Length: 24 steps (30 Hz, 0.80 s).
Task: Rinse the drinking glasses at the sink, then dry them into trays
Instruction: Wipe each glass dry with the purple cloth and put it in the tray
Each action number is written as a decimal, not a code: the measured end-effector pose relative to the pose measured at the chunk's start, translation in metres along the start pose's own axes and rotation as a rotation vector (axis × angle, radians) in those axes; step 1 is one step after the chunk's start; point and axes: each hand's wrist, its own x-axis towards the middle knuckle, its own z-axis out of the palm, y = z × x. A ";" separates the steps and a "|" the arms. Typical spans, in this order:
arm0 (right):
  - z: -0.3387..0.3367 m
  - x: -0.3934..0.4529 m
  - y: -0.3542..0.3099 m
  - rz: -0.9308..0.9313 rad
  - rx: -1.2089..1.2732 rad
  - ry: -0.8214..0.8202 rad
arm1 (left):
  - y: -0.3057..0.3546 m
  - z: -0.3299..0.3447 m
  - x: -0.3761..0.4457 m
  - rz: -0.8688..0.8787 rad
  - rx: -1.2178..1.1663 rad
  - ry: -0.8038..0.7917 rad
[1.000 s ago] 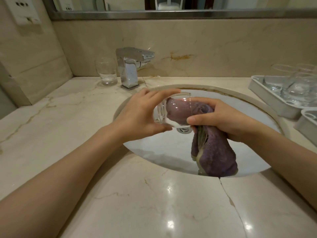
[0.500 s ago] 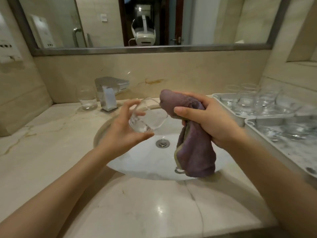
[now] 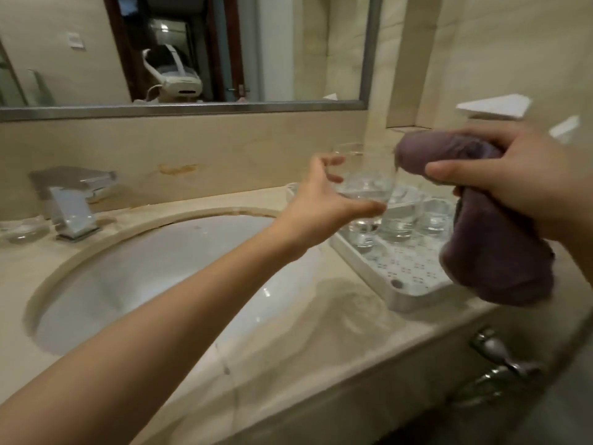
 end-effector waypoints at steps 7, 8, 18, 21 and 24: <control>-0.041 -0.030 0.065 0.165 -0.096 0.109 | -0.014 0.086 0.026 -0.017 0.171 -0.174; -0.043 -0.032 0.073 0.179 -0.117 0.112 | -0.016 0.092 0.028 -0.004 0.228 -0.186; -0.036 -0.034 0.113 0.273 -0.304 0.092 | -0.044 0.115 0.039 -0.057 0.434 -0.267; -0.031 -0.031 0.115 0.285 -0.318 0.110 | -0.047 0.115 0.042 -0.068 0.463 -0.263; -0.027 -0.028 0.117 0.324 -0.340 0.147 | -0.045 0.117 0.043 -0.066 0.592 -0.263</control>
